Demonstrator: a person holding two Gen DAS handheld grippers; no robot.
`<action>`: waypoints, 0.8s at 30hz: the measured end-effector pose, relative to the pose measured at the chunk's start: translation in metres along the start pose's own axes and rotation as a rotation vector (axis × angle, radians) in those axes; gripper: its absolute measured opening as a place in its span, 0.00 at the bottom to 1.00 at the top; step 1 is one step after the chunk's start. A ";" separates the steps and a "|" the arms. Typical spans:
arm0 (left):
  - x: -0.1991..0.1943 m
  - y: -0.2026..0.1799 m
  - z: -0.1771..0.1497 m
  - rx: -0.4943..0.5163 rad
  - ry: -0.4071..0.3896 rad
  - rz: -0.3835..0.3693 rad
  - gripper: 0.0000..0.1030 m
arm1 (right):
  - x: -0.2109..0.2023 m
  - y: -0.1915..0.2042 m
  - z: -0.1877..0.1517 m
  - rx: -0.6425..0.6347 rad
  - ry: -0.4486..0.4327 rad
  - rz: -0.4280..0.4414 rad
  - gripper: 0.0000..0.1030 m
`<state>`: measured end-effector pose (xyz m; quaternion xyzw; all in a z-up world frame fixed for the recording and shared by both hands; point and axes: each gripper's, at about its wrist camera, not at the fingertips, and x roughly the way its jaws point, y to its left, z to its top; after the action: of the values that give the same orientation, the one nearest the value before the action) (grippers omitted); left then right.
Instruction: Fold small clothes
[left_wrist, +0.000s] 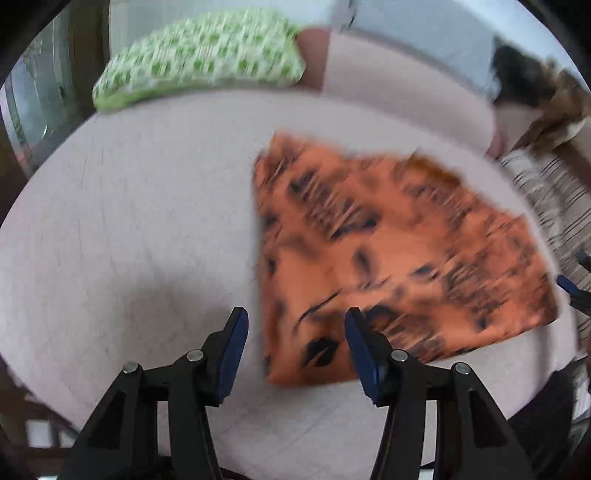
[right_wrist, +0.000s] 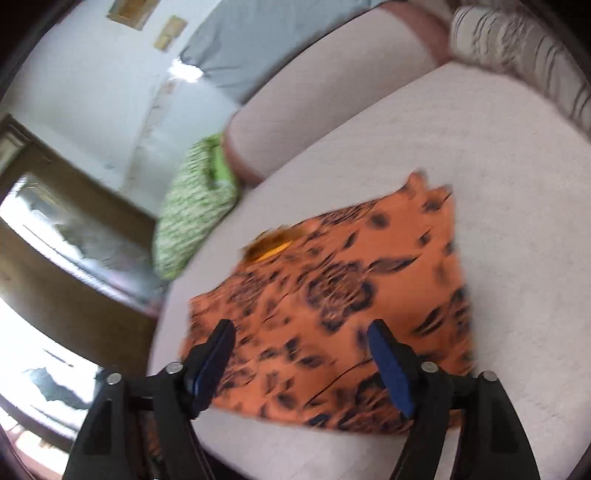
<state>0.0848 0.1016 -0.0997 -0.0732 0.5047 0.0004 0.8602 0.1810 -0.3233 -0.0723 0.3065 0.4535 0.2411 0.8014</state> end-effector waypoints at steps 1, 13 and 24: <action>0.012 0.008 -0.004 -0.034 0.036 -0.012 0.54 | 0.016 -0.022 -0.008 0.047 0.065 -0.088 0.84; -0.031 -0.037 0.030 0.088 -0.131 -0.040 0.57 | 0.007 0.007 0.036 -0.045 0.011 -0.046 0.81; -0.021 -0.043 0.033 0.138 -0.135 -0.005 0.57 | 0.054 -0.057 0.097 0.154 -0.038 -0.059 0.81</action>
<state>0.1062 0.0646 -0.0601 -0.0149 0.4442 -0.0318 0.8952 0.2976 -0.3533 -0.1052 0.3583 0.4645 0.1757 0.7906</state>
